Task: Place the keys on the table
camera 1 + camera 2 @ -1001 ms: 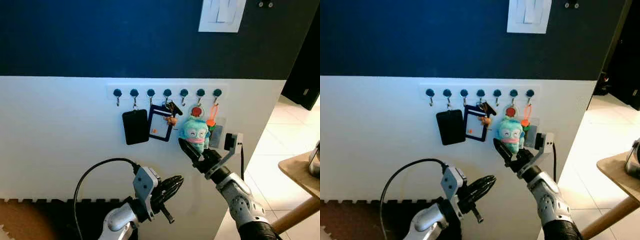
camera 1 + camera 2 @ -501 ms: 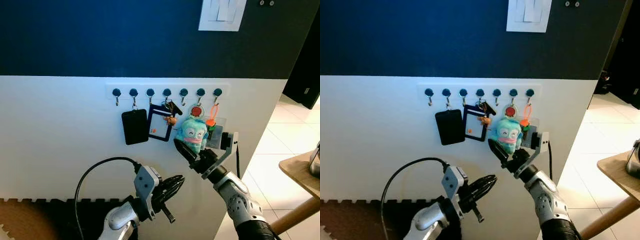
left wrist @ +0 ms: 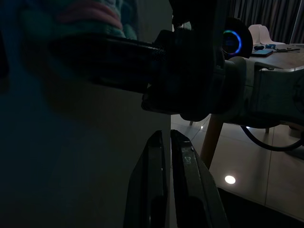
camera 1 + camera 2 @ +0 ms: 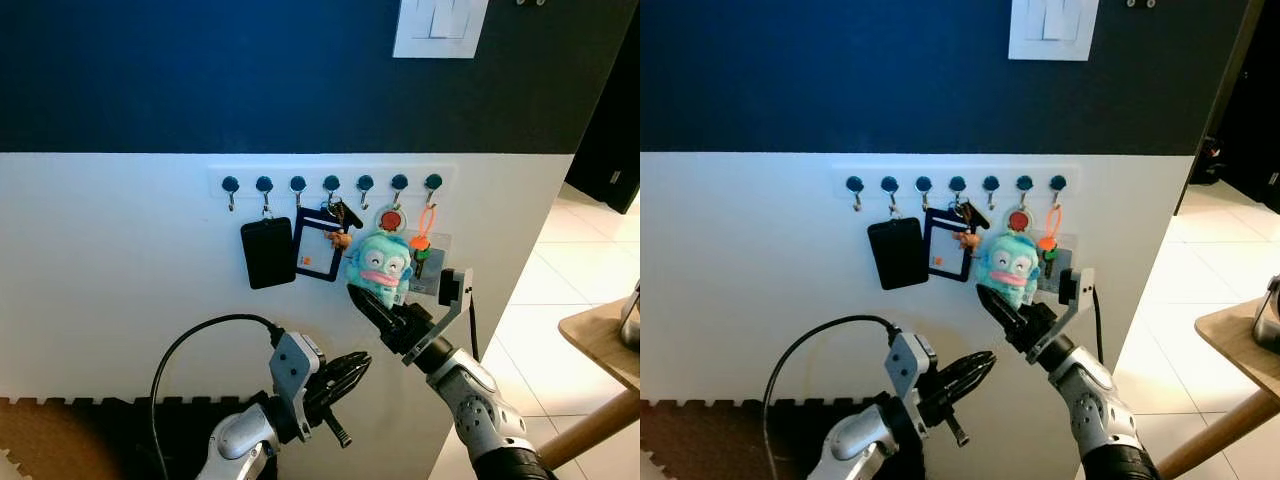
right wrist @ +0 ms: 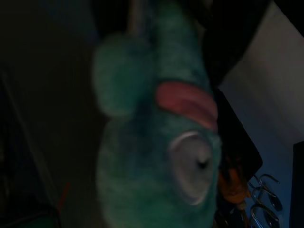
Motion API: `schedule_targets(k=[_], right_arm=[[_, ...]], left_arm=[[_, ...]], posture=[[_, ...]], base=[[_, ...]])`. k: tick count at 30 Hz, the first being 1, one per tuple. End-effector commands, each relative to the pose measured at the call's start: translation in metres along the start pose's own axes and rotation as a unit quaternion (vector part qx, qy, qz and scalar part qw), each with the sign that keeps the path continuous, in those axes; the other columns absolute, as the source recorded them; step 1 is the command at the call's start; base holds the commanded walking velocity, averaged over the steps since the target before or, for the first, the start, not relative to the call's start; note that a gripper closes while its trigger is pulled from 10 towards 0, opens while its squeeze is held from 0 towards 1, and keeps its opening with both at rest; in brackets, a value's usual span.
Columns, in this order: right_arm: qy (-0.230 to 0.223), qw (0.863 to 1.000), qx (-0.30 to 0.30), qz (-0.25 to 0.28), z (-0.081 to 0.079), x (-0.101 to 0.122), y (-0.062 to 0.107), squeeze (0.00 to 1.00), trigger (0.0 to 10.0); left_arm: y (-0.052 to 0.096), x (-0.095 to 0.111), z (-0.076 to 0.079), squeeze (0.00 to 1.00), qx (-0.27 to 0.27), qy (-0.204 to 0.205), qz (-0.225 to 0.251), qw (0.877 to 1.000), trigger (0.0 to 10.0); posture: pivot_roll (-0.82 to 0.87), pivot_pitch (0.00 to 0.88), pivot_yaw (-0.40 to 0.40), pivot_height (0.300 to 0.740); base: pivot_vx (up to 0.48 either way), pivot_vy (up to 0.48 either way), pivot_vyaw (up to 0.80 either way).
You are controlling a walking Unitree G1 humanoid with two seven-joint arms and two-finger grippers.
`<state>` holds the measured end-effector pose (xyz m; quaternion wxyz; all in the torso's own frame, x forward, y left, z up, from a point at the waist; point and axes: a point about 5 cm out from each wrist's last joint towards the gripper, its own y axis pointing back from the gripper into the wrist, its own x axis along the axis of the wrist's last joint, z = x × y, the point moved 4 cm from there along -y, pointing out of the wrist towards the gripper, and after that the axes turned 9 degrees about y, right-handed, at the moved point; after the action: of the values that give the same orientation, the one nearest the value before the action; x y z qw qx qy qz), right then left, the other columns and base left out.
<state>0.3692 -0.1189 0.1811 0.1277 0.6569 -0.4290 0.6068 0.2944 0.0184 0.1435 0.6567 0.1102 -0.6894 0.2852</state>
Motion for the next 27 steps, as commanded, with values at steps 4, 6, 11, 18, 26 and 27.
schedule_targets(k=[4, 6, 11, 18, 26, 27], right_arm=[[-0.004, 1.0, -0.001, 0.005, 0.001, 0.002, 0.002, 0.0, 0.0], [-0.005, 1.0, -0.001, 0.008, 0.001, 0.003, 0.001, 0.0, 0.0], [0.011, 1.0, 0.002, 0.013, -0.001, 0.006, 0.001, 0.0, 5.1], [0.017, 0.997, 0.03, 0.069, -0.012, 0.028, 0.002, 0.0, 10.0], [0.025, 0.993, 0.062, 0.101, -0.028, 0.048, 0.0, 0.0, 10.0], [0.027, 0.992, 0.063, 0.105, -0.029, 0.051, -0.001, 0.0, 10.0]], left_arm=[[0.0, -0.003, 0.001, 0.0, -0.008, -0.001, -0.013, 1.0, 10.0], [0.0, -0.004, 0.001, 0.0, -0.008, -0.001, -0.013, 1.0, 10.0], [0.0, -0.003, 0.001, 0.0, -0.008, -0.001, -0.012, 1.0, 10.0], [0.0, -0.002, 0.002, 0.0, -0.01, 0.0, -0.009, 1.0, 10.0], [-0.005, 0.007, 0.003, 0.0, -0.016, -0.001, 0.009, 1.0, 10.0], [-0.008, 0.012, 0.003, 0.0, -0.017, -0.003, 0.018, 1.0, 10.0]], posture=[[0.03, 0.042, 0.007, 0.74], [0.03, 0.042, 0.007, 0.74], [0.02, 0.042, 0.008, 0.74], [0.02, 0.045, 0.011, 0.74], [0.02, 0.047, 0.012, 0.74], [0.02, 0.047, 0.011, 0.74]], base=[[0.0, 0.0, 0.0], [0.0, 0.0, 0.0], [0.0, 0.0, 0.0], [0.0, 0.0, 0.0], [0.0, 0.0, 0.0], [0.0, 0.0, 0.0]])
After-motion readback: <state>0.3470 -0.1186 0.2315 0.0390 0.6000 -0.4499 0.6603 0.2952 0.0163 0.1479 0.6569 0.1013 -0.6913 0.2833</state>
